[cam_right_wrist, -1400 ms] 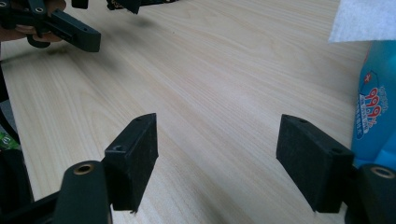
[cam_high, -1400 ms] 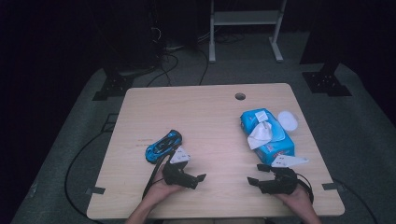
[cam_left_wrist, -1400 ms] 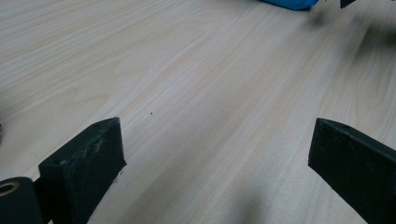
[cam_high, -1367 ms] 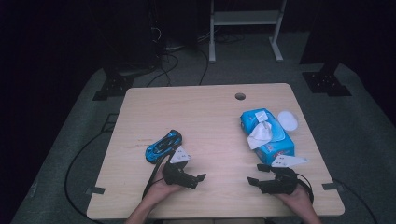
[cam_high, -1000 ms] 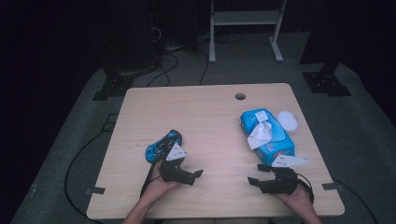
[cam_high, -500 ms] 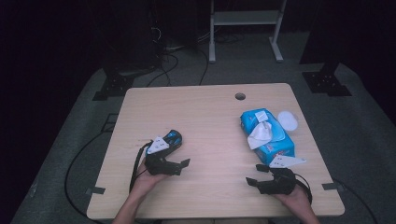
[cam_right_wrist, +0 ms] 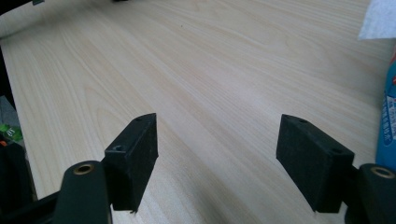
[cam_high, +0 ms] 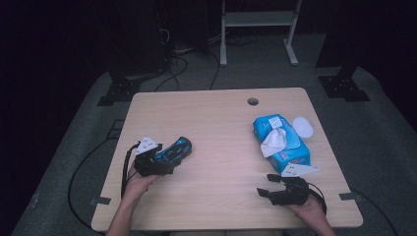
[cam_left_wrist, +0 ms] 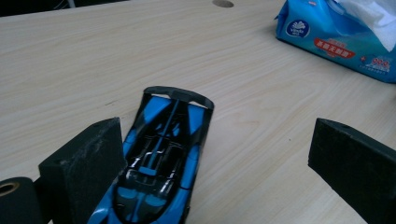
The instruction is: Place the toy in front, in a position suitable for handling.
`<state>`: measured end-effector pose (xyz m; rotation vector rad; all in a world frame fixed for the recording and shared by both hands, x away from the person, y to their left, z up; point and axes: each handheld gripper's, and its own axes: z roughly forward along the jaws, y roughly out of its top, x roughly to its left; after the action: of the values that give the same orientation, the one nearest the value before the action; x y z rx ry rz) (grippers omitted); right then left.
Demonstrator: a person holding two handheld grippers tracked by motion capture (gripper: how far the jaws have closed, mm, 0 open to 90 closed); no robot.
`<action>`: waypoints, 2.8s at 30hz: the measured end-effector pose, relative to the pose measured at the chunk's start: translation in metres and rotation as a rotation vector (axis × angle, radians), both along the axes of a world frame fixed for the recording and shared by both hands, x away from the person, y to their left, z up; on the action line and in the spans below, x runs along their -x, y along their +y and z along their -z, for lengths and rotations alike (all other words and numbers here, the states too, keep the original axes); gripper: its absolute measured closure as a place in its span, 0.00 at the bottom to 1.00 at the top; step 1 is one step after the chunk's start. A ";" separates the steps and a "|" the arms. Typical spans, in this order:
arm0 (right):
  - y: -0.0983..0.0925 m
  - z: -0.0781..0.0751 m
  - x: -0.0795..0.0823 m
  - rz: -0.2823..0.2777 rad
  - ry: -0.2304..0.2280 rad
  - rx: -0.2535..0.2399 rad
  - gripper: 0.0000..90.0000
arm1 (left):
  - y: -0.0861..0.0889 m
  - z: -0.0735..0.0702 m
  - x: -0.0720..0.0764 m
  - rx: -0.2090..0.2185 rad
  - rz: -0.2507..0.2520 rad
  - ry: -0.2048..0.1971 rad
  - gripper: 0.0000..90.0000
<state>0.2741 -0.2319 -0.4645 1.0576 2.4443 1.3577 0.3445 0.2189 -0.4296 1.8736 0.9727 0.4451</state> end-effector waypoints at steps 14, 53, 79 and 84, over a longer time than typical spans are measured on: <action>-0.003 -0.003 0.001 -0.074 0.031 0.005 0.32 | 0.002 0.005 -0.036 -0.288 0.124 0.138 0.03; -0.005 0.000 0.006 -0.109 0.018 -0.023 0.32 | -0.026 0.022 -0.089 -0.607 0.210 0.469 0.07; -0.001 0.004 0.008 -0.140 0.022 0.002 0.34 | -0.046 0.014 -0.104 -0.724 0.301 0.542 0.27; 0.000 0.004 0.008 -0.143 0.020 0.003 0.34 | -0.048 0.013 -0.104 -0.730 0.283 0.548 0.28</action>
<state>0.2662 -0.2318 -0.4682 0.9158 2.5800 1.3896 0.4485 0.1707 -0.4424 2.8506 0.9299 0.1052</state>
